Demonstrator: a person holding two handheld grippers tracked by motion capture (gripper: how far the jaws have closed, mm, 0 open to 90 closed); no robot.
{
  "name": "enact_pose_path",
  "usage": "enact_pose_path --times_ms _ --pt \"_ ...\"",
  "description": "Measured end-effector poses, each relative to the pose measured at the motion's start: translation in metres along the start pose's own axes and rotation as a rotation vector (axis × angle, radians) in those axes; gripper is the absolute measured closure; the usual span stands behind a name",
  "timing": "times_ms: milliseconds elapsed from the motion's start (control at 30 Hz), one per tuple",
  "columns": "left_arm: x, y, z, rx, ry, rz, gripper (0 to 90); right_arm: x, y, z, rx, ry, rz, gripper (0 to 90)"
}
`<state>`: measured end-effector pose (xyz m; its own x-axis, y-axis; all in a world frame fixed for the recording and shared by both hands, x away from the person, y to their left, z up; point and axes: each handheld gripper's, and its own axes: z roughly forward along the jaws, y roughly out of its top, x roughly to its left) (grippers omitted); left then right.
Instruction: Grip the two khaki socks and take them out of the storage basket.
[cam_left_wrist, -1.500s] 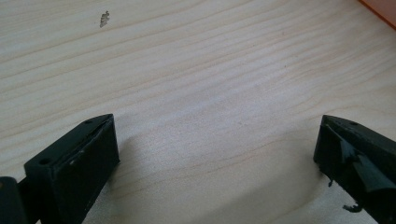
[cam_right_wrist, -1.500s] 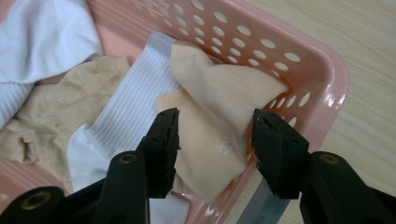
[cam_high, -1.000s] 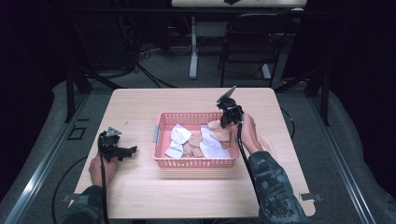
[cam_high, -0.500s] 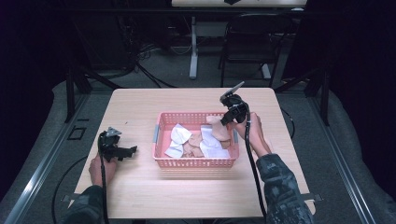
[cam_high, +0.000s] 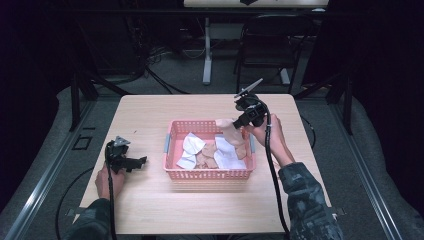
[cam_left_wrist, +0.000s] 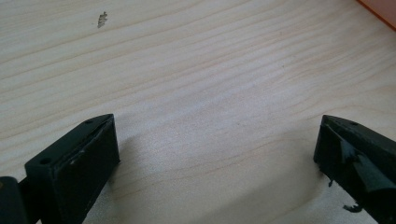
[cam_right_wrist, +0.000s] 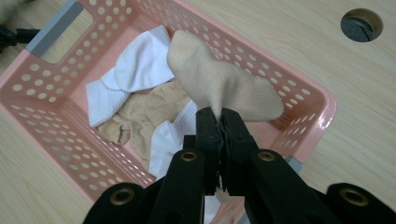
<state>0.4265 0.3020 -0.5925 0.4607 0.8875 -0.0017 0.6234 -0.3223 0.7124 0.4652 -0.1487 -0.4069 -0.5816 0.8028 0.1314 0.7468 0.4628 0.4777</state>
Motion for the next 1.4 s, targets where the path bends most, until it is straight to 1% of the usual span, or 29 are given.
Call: enact_pose_path --times_ms 100,267,367,433,467,533,600,633,667,700,733,800,967,1033,1167,1233,1400 --pt "0.000 0.000 0.000 0.001 0.000 0.000 0.0 0.001 -0.001 -0.005 -0.003 0.007 -0.016 87.4" --pt "0.000 0.000 0.000 0.000 0.001 -0.001 0.0 0.000 -0.003 -0.010 -0.019 0.028 -0.026 87.4" --pt "0.000 0.000 0.000 -0.001 0.001 -0.002 0.0 -0.001 -0.004 -0.010 -0.019 0.033 -0.015 87.4" --pt "0.000 0.000 0.000 0.000 0.001 -0.001 0.0 -0.002 -0.004 -0.012 -0.012 0.030 -0.020 87.5" --pt "0.000 0.000 0.000 -0.001 0.001 -0.001 0.0 -0.001 -0.004 -0.014 -0.028 0.039 -0.012 87.5" --pt "0.000 0.000 0.000 0.000 0.001 -0.001 0.0 -0.001 -0.005 -0.018 -0.032 0.032 -0.021 87.6" --pt "0.000 0.000 0.000 0.000 0.003 -0.004 0.0 0.003 -0.005 -0.021 -0.047 0.029 -0.020 87.7" --pt "0.000 0.000 0.000 0.000 0.004 -0.004 0.0 0.005 -0.005 -0.024 -0.038 0.023 -0.031 87.7" --pt "-0.001 0.000 0.000 0.001 0.005 -0.004 0.0 0.007 -0.004 -0.025 -0.046 0.022 -0.030 87.7" --pt "-0.001 0.000 0.000 0.000 0.005 -0.004 0.0 0.010 -0.004 -0.029 -0.050 0.025 -0.037 87.7" --pt "-0.001 0.000 0.000 0.001 0.005 -0.004 0.0 0.010 -0.003 -0.032 -0.041 0.018 -0.050 87.7" --pt "-0.001 0.000 0.000 0.000 0.005 -0.005 0.0 0.012 -0.002 -0.038 -0.054 0.024 -0.048 87.7" --pt "-0.001 0.000 0.000 0.000 0.004 -0.005 0.0 0.013 0.000 -0.054 -0.062 0.029 -0.065 87.7" --pt "-0.001 0.000 0.000 0.000 0.003 -0.005 0.0 0.013 -0.001 -0.061 -0.076 0.031 -0.064 87.7" --pt "-0.001 0.000 0.000 -0.002 0.005 -0.004 0.0 0.012 -0.006 -0.075 -0.101 0.019 -0.076 87.8" --pt "0.000 0.000 0.000 0.001 0.002 -0.003 0.0 0.010 -0.008 -0.080 -0.107 0.011 -0.078 87.8" --pt "-0.001 0.000 0.001 -0.005 0.006 -0.005 0.0 0.002 -0.014 -0.094 -0.131 0.000 -0.064 87.8"
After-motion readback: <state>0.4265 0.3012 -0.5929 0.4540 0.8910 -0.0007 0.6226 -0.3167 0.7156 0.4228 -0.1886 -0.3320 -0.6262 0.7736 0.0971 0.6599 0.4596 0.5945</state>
